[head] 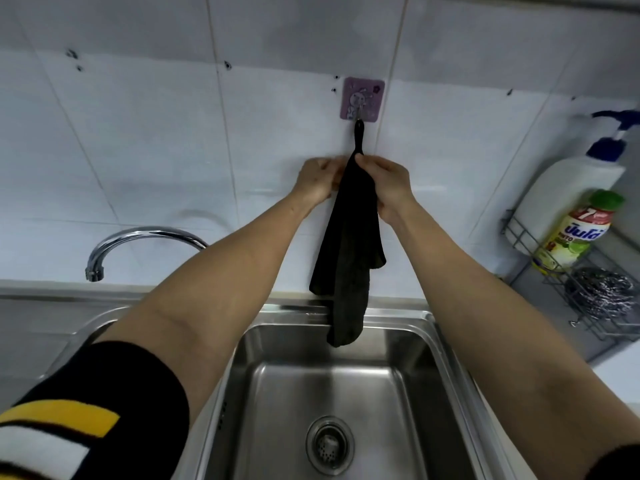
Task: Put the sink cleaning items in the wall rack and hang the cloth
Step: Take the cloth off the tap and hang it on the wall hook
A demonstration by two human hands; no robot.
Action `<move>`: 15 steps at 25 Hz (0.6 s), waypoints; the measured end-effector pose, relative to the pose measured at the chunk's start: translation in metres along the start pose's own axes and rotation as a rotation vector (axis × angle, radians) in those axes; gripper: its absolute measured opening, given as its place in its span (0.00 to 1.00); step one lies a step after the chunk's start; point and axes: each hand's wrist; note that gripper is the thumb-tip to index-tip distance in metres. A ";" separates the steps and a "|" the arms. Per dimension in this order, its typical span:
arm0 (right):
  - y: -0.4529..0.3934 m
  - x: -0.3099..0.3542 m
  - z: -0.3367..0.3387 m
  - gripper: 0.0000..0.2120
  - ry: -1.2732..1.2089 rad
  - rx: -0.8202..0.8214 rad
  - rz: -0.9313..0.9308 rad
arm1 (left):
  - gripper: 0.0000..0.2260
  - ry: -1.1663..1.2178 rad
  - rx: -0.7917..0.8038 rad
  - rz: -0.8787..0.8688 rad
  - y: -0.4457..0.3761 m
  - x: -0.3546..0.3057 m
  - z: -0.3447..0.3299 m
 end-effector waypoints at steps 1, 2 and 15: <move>0.004 -0.002 0.003 0.12 -0.017 0.013 -0.002 | 0.17 0.020 0.073 0.056 0.005 0.008 0.000; 0.008 -0.004 0.007 0.13 -0.027 0.028 -0.004 | 0.18 0.019 0.127 0.091 0.010 0.017 -0.001; 0.083 -0.070 0.079 0.05 0.211 0.102 -0.151 | 0.09 -0.223 0.265 0.183 0.060 0.118 0.023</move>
Point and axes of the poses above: each hand's wrist, its own y-axis away from the middle knuckle, its own z-axis out of the back of the hand, x = y × z, and after that the axes turned 7 degrees about z, right-handed
